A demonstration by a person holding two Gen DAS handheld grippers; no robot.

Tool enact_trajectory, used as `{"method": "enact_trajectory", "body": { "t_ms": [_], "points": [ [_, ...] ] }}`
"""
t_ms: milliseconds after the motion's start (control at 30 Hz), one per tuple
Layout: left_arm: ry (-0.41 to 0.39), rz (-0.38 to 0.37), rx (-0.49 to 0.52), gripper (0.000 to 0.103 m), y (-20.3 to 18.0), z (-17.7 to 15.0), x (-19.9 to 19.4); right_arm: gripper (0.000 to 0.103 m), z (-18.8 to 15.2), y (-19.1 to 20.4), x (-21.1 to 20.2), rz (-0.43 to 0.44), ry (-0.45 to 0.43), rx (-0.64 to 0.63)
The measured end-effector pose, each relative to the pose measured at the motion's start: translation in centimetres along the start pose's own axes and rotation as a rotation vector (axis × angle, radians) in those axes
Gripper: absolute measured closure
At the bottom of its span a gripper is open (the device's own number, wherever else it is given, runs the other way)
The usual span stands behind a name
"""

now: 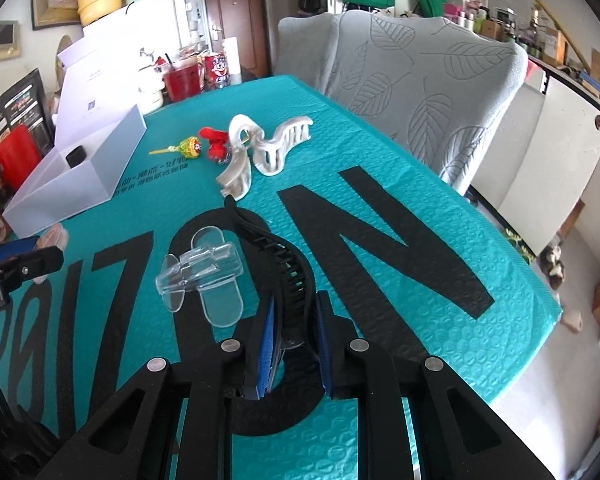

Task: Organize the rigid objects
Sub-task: 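Grasp black curved hair clip with right tool while left tool holds compact, then carry compact in left tool and black clip in right tool into white box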

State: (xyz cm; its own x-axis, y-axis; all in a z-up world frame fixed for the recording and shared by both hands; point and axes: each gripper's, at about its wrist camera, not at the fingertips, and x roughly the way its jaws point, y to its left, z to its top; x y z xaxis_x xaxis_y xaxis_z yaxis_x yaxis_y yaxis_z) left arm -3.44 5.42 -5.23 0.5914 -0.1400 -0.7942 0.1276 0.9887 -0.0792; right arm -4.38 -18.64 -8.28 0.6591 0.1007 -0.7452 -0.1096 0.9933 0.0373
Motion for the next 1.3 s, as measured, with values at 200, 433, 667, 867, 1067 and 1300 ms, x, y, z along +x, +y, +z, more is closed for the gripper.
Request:
{"method": "enact_trajectory", "body": {
  "t_ms": [200, 433, 667, 867, 1067, 1300],
  "points": [
    [-0.020, 0.016, -0.018, 0.051, 0.6, -0.5, -1.3, 0.084, 0.0, 1.1, -0.9, 0.035, -0.015, -0.025],
    [-0.040, 0.046, -0.062, 0.051, 1.9, -1.6, -2.8, 0.084, 0.6, 2.9, -2.0, 0.079, -0.050, -0.070],
    [-0.063, 0.079, -0.099, 0.051, 3.1, -2.5, -4.4, 0.084, 0.9, 5.5, -2.7, 0.150, -0.066, -0.141],
    [-0.076, 0.109, -0.142, 0.051, 4.5, -3.5, -5.4, 0.084, 0.8, 8.1, -3.1, 0.206, -0.069, -0.201],
    [-0.084, 0.130, -0.191, 0.051, 6.0, -4.8, -6.5, 0.084, 0.4, 10.8, -3.5, 0.274, -0.059, -0.261],
    [-0.090, 0.143, -0.229, 0.051, 7.4, -5.9, -7.6, 0.084, -0.4, 13.3, -3.8, 0.345, -0.038, -0.315]
  ]
}}
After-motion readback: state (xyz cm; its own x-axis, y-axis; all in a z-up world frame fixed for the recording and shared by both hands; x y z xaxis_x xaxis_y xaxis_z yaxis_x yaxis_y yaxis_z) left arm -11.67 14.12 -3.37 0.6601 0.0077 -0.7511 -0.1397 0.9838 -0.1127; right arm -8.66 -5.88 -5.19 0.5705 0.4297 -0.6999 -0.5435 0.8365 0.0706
